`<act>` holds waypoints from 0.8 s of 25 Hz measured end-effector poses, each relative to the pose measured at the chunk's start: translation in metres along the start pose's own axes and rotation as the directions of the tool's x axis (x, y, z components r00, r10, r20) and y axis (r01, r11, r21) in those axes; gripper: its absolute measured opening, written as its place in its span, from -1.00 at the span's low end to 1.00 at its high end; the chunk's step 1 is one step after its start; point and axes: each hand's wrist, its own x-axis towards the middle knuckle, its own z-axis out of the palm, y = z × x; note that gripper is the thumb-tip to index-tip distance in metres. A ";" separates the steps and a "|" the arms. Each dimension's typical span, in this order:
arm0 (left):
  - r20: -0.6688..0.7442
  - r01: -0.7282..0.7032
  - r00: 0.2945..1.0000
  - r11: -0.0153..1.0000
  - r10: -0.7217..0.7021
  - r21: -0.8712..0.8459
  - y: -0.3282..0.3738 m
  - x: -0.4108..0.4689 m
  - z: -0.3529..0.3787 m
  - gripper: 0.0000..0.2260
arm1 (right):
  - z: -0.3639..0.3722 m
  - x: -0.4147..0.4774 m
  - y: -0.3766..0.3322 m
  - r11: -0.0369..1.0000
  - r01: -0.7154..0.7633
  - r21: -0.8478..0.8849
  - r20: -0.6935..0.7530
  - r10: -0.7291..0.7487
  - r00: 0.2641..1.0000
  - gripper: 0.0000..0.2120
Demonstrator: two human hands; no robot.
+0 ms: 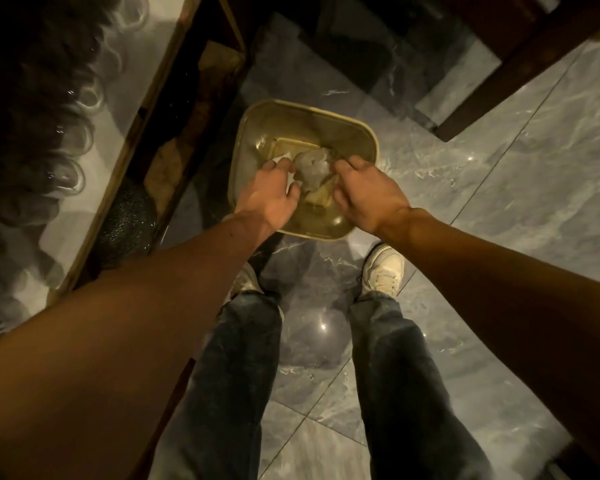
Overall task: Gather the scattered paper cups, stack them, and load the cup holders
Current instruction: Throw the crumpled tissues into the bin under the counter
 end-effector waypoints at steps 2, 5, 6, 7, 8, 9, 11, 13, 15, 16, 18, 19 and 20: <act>0.006 -0.057 0.998 0.997 0.057 0.058 0.016 -0.025 -0.019 -0.71 | -0.023 -0.024 -0.009 1.000 0.007 0.029 -0.049 -0.005 0.999 -0.62; -0.004 -0.146 0.989 0.978 0.148 0.150 0.047 -0.074 -0.052 -0.69 | -0.064 -0.069 -0.029 0.999 0.022 0.030 -0.113 -0.018 0.993 -0.65; -0.019 -0.176 0.983 0.971 0.181 0.161 0.058 -0.092 -0.065 -0.69 | -0.080 -0.085 -0.036 0.999 0.032 0.028 -0.135 -0.028 0.990 -0.66; -0.030 -0.199 0.978 0.965 0.207 0.170 0.068 -0.109 -0.077 -0.69 | -0.096 -0.101 -0.043 0.999 0.038 0.022 -0.156 -0.034 0.987 -0.65; -0.042 -0.227 0.970 0.956 0.239 0.185 0.078 -0.130 -0.091 -0.70 | -0.113 -0.122 -0.051 0.999 0.035 0.016 -0.176 -0.032 0.984 -0.65; -0.048 -0.262 0.960 0.942 0.277 0.210 0.086 -0.149 -0.104 -0.70 | -0.131 -0.140 -0.058 1.000 0.023 0.013 -0.198 -0.020 0.980 -0.65; -0.053 -0.333 0.932 0.906 0.358 0.263 0.103 -0.182 -0.135 -0.69 | -0.166 -0.176 -0.070 0.999 -0.022 0.031 -0.254 0.029 0.967 -0.64; -0.050 -0.374 0.912 0.876 0.407 0.305 0.124 -0.217 -0.169 -0.68 | -0.202 -0.215 -0.084 0.995 -0.066 0.080 -0.321 0.089 0.943 -0.62; -0.055 -0.426 0.881 0.838 0.470 0.342 0.149 -0.250 -0.202 -0.65 | -0.236 -0.253 -0.101 0.982 -0.106 0.159 -0.399 0.162 0.902 -0.59; -0.057 -0.465 0.855 0.811 0.515 0.356 0.163 -0.266 -0.217 -0.64 | -0.252 -0.273 -0.109 0.975 -0.120 0.188 -0.440 0.193 0.877 -0.58; -0.062 -0.544 0.791 0.745 0.609 0.385 0.193 -0.293 -0.249 -0.62 | -0.281 -0.310 -0.123 0.966 -0.132 0.223 -0.538 0.235 0.810 -0.58; -0.058 -0.585 0.751 0.704 0.658 0.403 0.211 -0.305 -0.263 -0.60 | -0.295 -0.329 -0.129 0.962 -0.132 0.241 -0.586 0.252 0.770 -0.59; -0.059 -0.625 0.703 0.656 0.709 0.423 0.230 -0.313 -0.278 -0.58 | -0.308 -0.345 -0.132 0.958 -0.127 0.256 -0.630 0.265 0.730 -0.60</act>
